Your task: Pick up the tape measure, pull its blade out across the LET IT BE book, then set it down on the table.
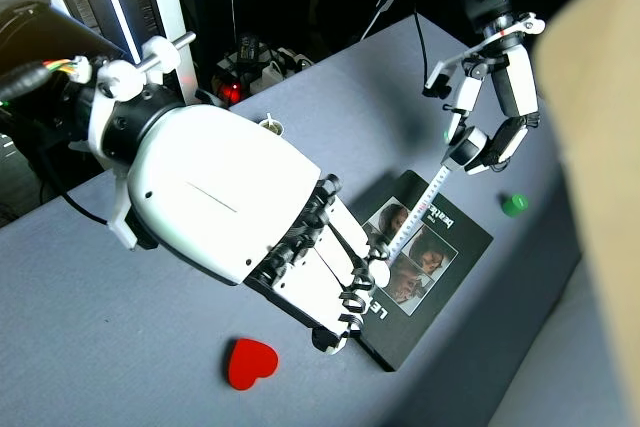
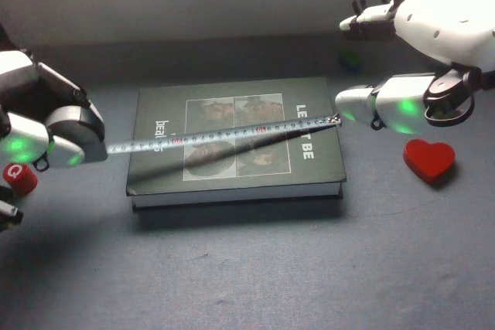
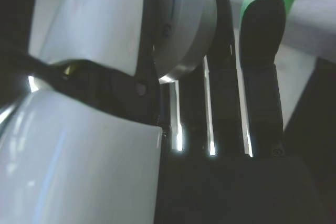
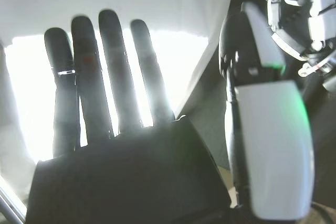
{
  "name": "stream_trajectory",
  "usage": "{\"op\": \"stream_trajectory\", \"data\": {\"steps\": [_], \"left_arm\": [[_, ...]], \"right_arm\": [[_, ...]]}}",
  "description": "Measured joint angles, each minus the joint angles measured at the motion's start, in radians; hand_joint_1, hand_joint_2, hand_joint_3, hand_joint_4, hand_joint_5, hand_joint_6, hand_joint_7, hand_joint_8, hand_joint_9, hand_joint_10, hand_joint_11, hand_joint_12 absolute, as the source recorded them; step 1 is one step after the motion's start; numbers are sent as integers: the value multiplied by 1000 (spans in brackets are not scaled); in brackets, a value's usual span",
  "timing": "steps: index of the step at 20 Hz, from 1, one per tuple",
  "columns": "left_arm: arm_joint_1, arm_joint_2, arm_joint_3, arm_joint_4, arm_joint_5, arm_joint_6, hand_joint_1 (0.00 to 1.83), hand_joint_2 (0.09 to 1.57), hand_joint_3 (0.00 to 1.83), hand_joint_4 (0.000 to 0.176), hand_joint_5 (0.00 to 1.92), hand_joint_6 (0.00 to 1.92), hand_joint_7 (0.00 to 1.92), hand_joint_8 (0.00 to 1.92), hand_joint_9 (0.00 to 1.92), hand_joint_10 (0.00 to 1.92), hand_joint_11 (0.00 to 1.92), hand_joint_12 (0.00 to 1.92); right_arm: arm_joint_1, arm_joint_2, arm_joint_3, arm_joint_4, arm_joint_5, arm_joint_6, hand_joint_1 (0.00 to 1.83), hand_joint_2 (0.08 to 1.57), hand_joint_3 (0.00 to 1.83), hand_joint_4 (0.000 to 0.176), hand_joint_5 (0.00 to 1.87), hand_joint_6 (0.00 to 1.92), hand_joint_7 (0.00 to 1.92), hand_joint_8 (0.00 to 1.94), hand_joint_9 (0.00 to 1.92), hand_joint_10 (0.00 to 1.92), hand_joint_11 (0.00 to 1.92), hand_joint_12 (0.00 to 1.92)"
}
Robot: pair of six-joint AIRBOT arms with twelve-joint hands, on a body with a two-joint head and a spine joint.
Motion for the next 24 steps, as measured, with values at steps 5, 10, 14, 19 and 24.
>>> {"op": "stream_trajectory", "data": {"steps": [5, 10, 14, 19, 24], "left_arm": [[66, -23, 19, 130, -23, -167, 1494, 1096, 0, 0, 1039, 534, 906, 1044, 964, 1126, 886, 1507], [84, -45, 31, 161, -40, -211, 1495, 1092, 0, 0, 1033, 539, 934, 1008, 967, 1113, 894, 1500], [91, -62, 56, 208, -55, -250, 1494, 1092, 0, 0, 1038, 535, 933, 1006, 969, 1114, 884, 1505], [93, -82, 100, 272, -60, -302, 1495, 1095, 1, 0, 1046, 514, 930, 1016, 942, 1156, 879, 1510], [93, -88, 118, 305, -66, -320, 1372, 1141, 0, 0, 973, 684, 860, 1203, 882, 1381, 963, 1091]], "right_arm": [[-14, -4, 0, -71, 4, 34, 71, 1140, 0, 69, 222, 0, 138, 0, 123, 0, 0, 675], [-24, -6, 0, -80, 8, 35, 42, 1141, 0, 43, 196, 0, 143, 3, 118, 0, 0, 661], [-24, -7, 0, -83, 9, 35, 40, 1142, 0, 42, 185, 0, 151, 3, 138, 5, 0, 699], [-25, -8, -1, -89, 9, 35, 42, 1139, 0, 42, 182, 1, 160, 3, 151, 6, 0, 738], [-26, -8, -1, -91, 8, 36, 36, 1145, 1, 42, 200, 4, 189, 5, 194, 9, 0, 799]]}}
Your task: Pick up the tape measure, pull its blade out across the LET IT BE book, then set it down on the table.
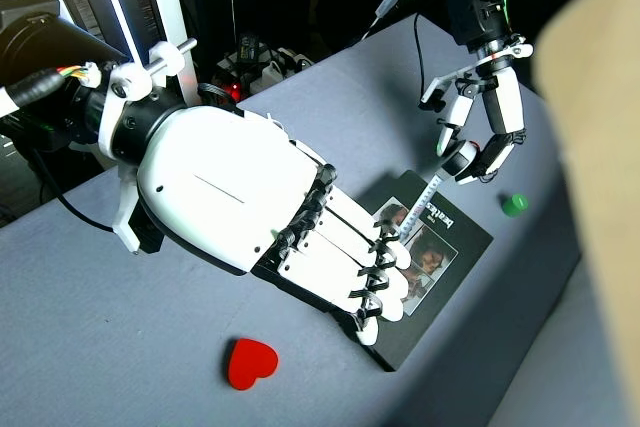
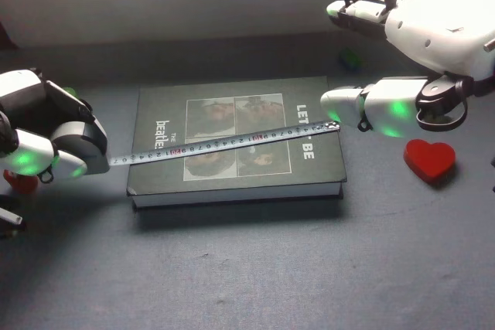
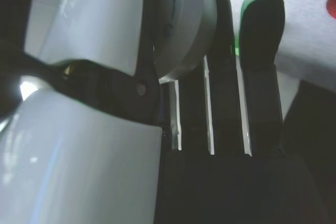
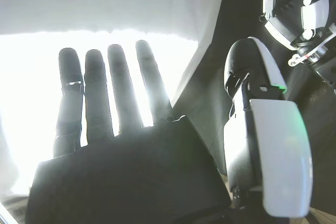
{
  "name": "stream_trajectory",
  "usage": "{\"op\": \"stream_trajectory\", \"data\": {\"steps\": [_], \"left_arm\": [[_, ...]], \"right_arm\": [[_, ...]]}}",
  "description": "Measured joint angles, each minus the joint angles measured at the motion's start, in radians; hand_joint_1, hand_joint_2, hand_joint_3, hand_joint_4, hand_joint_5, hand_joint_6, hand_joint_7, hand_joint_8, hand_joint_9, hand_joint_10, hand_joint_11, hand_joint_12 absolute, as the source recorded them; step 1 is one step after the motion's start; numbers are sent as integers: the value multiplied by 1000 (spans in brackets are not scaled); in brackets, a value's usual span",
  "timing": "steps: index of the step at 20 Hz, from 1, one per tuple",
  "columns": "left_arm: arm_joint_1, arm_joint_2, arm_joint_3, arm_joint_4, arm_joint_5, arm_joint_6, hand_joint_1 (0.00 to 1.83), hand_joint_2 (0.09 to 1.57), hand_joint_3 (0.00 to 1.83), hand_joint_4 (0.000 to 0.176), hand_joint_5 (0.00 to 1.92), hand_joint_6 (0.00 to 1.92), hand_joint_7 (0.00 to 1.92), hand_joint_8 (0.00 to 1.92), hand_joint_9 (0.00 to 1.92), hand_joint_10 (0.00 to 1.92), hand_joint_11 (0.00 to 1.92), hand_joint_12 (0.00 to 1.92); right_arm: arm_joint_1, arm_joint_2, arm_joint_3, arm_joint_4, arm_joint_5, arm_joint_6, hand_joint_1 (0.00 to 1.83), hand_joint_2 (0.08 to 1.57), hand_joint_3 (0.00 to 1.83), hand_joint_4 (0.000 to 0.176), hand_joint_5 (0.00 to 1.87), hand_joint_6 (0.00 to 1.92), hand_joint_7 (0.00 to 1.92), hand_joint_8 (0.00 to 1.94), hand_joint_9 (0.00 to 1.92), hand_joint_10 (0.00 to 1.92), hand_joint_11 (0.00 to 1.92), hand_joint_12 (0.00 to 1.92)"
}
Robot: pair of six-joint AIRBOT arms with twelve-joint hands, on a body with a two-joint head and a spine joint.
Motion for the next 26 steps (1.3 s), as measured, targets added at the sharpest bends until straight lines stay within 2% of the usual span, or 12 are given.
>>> {"op": "stream_trajectory", "data": {"steps": [7, 8, 9, 10, 18, 21, 25, 26], "left_arm": [[5, -5, 7, 11, -18, -3, 1375, 1132, 0, 0, 975, 699, 869, 1173, 918, 1334, 983, 1087], [6, -9, 13, 36, -21, -19, 1375, 1133, 0, 0, 970, 699, 872, 1171, 919, 1334, 983, 1084], [6, -10, 14, 37, -22, -23, 1472, 1112, 3, 0, 1009, 562, 877, 1111, 917, 1234, 897, 1424], [6, -10, 14, 40, -24, -23, 1491, 1108, 3, 0, 1017, 533, 878, 1099, 916, 1214, 879, 1494], [-10, -9, 5, 38, -20, -17, 1495, 1106, 0, 0, 1016, 547, 885, 1073, 920, 1205, 882, 1507], [-66, 20, -66, -57, -8, 101, 1495, 1106, 0, 0, 1012, 551, 890, 1070, 919, 1203, 883, 1509], [-129, 107, -197, -254, 9, 324, 1496, 1102, 0, 0, 1001, 576, 908, 1054, 952, 1148, 866, 1523], [-135, 124, -219, -288, 14, 357, 1496, 1102, 0, 0, 1001, 576, 908, 1054, 952, 1148, 866, 1523]], "right_arm": [[0, 0, 0, -6, 2, 0, 36, 1149, 1, 42, 207, 3, 201, 4, 208, 6, 0, 805], [0, 0, 0, -6, 3, 0, 46, 1146, 0, 41, 211, 2, 207, 3, 211, 4, 0, 825], [0, 0, 0, -7, 4, 0, 47, 1146, 0, 41, 211, 2, 208, 3, 212, 4, 0, 829], [0, 0, 0, -8, 5, 0, 46, 1146, 0, 41, 212, 2, 209, 3, 213, 3, 0, 838], [-8, 0, 0, -14, 16, 1, 46, 1147, 0, 41, 211, 0, 218, 3, 218, 3, 0, 819], [-11, 0, 0, -15, 20, 1, 51, 1148, 0, 41, 227, 5, 236, 6, 231, 5, 0, 835], [-11, 0, 0, -15, 20, 1, 50, 1152, 2, 41, 229, 4, 239, 5, 232, 4, 0, 838], [-11, 0, -1, -16, 20, 1, 50, 1152, 2, 41, 229, 4, 239, 5, 232, 4, 0, 838]]}}
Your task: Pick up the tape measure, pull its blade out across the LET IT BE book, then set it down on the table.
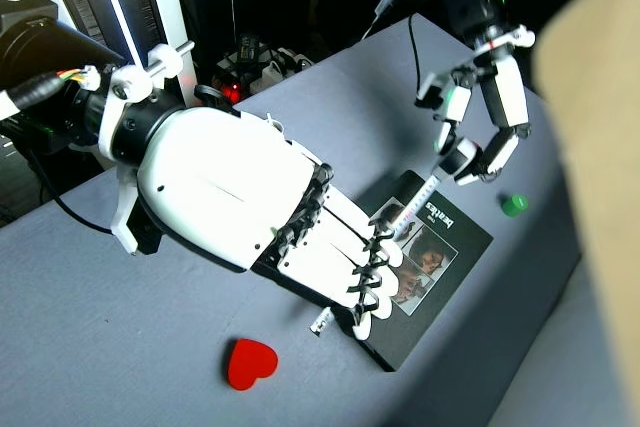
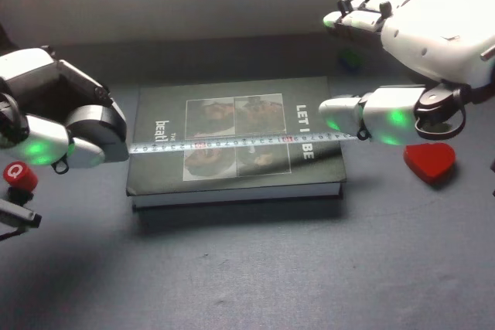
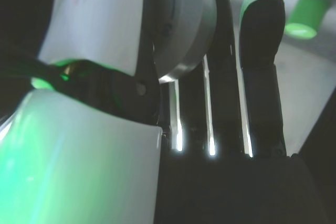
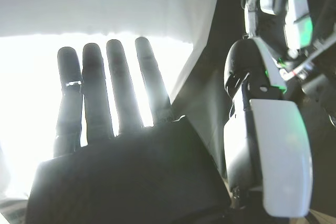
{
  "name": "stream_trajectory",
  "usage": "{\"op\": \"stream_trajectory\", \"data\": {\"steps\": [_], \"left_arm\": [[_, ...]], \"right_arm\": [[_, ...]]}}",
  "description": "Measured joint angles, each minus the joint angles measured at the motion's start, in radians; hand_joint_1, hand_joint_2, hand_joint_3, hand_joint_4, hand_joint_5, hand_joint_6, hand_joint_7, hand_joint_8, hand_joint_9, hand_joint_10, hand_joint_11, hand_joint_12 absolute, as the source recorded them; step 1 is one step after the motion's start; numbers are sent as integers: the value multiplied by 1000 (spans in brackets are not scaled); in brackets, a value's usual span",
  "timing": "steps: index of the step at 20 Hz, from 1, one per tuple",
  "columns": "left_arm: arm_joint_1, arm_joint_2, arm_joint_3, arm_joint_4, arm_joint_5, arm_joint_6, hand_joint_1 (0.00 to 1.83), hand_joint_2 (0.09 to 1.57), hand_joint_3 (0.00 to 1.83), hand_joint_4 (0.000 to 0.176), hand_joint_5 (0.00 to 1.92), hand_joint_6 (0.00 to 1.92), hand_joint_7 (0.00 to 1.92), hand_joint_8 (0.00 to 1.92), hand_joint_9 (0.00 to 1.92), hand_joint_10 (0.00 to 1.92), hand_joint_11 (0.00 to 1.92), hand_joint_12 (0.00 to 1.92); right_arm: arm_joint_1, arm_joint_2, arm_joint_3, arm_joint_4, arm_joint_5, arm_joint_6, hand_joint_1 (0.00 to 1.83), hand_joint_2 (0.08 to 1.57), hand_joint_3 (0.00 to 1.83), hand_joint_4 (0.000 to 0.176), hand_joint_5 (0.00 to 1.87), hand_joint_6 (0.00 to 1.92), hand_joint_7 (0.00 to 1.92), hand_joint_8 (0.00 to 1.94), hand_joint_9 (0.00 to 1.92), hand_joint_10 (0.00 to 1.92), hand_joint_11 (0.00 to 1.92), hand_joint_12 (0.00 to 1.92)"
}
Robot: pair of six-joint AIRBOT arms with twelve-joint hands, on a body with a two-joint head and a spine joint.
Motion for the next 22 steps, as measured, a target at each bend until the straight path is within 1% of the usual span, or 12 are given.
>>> {"op": "stream_trajectory", "data": {"steps": [1, 2, 5, 6, 8, 9, 11, 13, 15, 19, 20, 22], "left_arm": [[-8, 33, -43, -68, -1, 64, 1495, 1101, 0, 0, 1009, 574, 903, 1055, 957, 1148, 865, 1519], [-12, 66, -84, -113, -2, 105, 1494, 1102, 0, 0, 1017, 562, 891, 1066, 951, 1159, 872, 1511], [-1, 125, -169, -185, -6, 167, 1498, 1104, 0, 0, 1001, 548, 904, 1061, 936, 1175, 871, 1515], [15, 140, -195, -205, -8, 173, 1498, 1104, 0, 0, 1002, 546, 906, 1060, 934, 1177, 872, 1516], [56, 159, -224, -212, -2, 174, 1497, 1103, 0, 0, 1001, 551, 917, 1045, 933, 1177, 873, 1520], [79, 159, -226, -211, 1, 161, 1498, 1103, 0, 0, 998, 554, 923, 1037, 937, 1173, 864, 1525], [127, 159, -225, -174, -10, 91, 1498, 1102, 0, 0, 1000, 556, 921, 1037, 941, 1170, 862, 1525], [162, 145, -220, -154, -38, 43, 1498, 1102, 0, 0, 1003, 556, 918, 1039, 940, 1169, 861, 1524], [194, 114, -210, -144, -70, -8, 1495, 1103, 0, 0, 1019, 550, 895, 1061, 939, 1174, 868, 1516], [251, 43, -187, -144, -142, -56, 1495, 1108, 0, 0, 1000, 564, 896, 1064, 921, 1201, 866, 1527], [278, 20, -178, -143, -174, -80, 1496, 1108, 0, 0, 993, 566, 909, 1054, 914, 1205, 864, 1532], [301, -5, -167, -136, -193, -98, 1496, 1108, 0, 0, 992, 567, 912, 1050, 913, 1206, 864, 1533]], "right_arm": [[0, 0, -2, -3, 2, 0, 50, 1154, 2, 41, 230, 4, 240, 5, 232, 4, 0, 838], [-5, 0, -2, -8, 3, 0, 47, 1156, 3, 41, 229, 3, 240, 4, 232, 3, 0, 850], [-7, 0, -4, -6, 3, 0, 48, 1156, 2, 41, 221, 0, 242, 3, 234, 3, 0, 852], [-7, 0, -6, -13, 2, 0, 68, 1149, 0, 41, 222, 0, 249, 2, 235, 1, 0, 881], [-14, 0, -11, -26, -1, 0, 74, 1148, 0, 41, 224, 1, 252, 2, 237, 1, 0, 875], [-16, 0, -13, -24, 0, 0, 72, 1151, 1, 41, 228, 1, 252, 1, 238, 1, 0, 849], [-19, -1, -17, -26, 0, 0, 72, 1151, 1, 41, 235, 4, 256, 2, 246, 4, 0, 841], [-19, -1, -20, -35, -1, 0, 72, 1152, 1, 41, 236, 3, 256, 1, 246, 3, 0, 850], [-25, -1, -22, -42, -1, 0, 70, 1152, 1, 41, 240, 4, 263, 4, 255, 6, 0, 855], [-25, -2, -23, -43, 1, 0, 69, 1156, 2, 41, 236, 0, 281, 5, 280, 7, 0, 892], [-25, -3, -23, -43, 0, 0, 64, 1164, 4, 41, 235, 0, 284, 5, 285, 8, 1, 896], [-25, -3, -23, -43, 0, 0, 64, 1166, 5, 41, 234, 0, 287, 5, 285, 6, 0, 898]]}}
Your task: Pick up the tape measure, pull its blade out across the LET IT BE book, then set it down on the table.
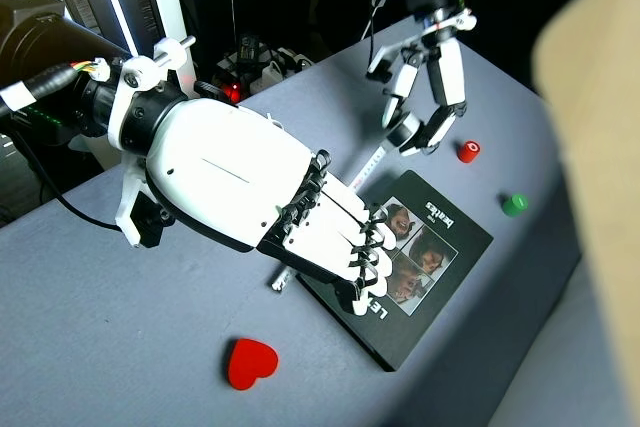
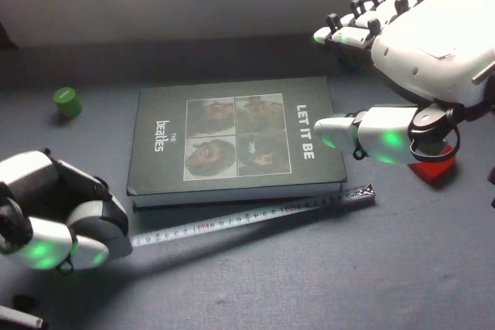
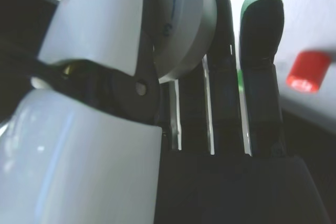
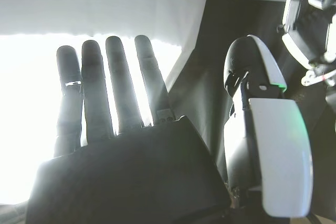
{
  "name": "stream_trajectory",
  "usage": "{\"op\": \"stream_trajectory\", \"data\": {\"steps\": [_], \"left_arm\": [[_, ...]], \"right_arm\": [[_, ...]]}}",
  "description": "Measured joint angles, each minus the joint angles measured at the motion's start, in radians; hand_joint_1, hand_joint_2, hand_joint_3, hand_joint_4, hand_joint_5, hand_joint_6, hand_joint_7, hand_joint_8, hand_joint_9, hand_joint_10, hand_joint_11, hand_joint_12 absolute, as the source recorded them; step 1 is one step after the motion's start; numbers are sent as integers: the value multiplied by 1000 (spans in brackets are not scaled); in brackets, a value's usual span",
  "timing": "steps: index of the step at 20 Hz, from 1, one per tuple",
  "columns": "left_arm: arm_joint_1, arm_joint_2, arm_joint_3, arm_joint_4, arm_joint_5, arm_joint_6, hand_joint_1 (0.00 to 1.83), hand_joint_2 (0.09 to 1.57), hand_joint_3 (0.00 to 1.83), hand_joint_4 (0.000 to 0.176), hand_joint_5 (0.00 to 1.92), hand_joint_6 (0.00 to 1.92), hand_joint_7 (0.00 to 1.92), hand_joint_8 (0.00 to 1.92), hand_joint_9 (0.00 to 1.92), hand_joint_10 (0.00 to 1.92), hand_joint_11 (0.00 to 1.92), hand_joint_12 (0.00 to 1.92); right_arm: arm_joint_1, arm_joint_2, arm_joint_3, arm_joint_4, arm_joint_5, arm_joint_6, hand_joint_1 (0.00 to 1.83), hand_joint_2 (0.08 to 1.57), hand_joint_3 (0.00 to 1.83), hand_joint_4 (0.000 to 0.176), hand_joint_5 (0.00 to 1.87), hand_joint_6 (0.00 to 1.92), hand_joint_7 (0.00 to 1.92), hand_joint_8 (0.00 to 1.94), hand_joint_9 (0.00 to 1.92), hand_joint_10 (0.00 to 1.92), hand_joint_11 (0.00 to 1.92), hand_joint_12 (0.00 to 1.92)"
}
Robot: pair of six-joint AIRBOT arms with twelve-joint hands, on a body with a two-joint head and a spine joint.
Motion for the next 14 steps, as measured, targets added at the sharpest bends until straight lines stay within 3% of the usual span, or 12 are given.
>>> {"op": "stream_trajectory", "data": {"steps": [1, 2, 7, 8, 9, 10, 12, 14], "left_arm": [[8, -11, 7, 6, -11, -1, 1401, 1122, 3, 0, 964, 684, 915, 1098, 919, 1302, 911, 1258], [23, -27, 21, 10, -35, -11, 1380, 1131, 0, 0, 946, 728, 907, 1122, 912, 1335, 951, 1159], [40, -47, 49, 42, -56, -34, 1364, 1158, 1, 0, 802, 996, 933, 1124, 827, 1363, 829, 1073], [41, -47, 48, 45, -57, -35, 1236, 1170, 0, 0, 801, 1104, 937, 1172, 777, 857, 730, 1010], [40, -47, 48, 44, -56, -35, 1075, 1144, 0, 0, 750, 492, 802, 575, 743, 539, 604, 946], [40, -47, 48, 48, -61, -37, 986, 1143, 0, 0, 781, 184, 802, 248, 746, 319, 544, 897], [36, -47, 48, 50, -77, -47, 825, 1129, 0, 0, 725, 11, 764, 25, 713, 76, 454, 831], [34, -46, 48, 49, -86, -46, 708, 1112, 0, 0, 635, 0, 690, 1, 665, 28, 395, 801]], "right_arm": [[-1, 0, 0, 0, 0, 0, 64, 1166, 3, 41, 235, 0, 288, 4, 286, 5, 0, 890], [-1, -1, 0, 0, 1, 0, 64, 1166, 3, 41, 235, 0, 289, 4, 286, 5, 0, 888], [-1, -3, -1, -1, 3, 0, 66, 1168, 3, 41, 237, 1, 292, 4, 285, 3, 6, 892], [-3, -3, -2, 0, 4, 0, 66, 1168, 3, 41, 240, 2, 294, 4, 292, 6, 7, 894], [-4, -3, -2, -1, 3, 1, 65, 1175, 5, 40, 258, 9, 307, 8, 310, 12, 21, 902], [-6, -3, -2, 0, 3, 0, 67, 1177, 5, 40, 255, 6, 305, 6, 305, 9, 16, 901], [-6, -3, -2, 0, 4, 1, 68, 1177, 4, 41, 245, 1, 298, 3, 292, 2, 0, 896], [-6, -3, -2, 0, 5, 1, 70, 1173, 2, 40, 253, 5, 300, 3, 292, 2, 0, 894]]}}
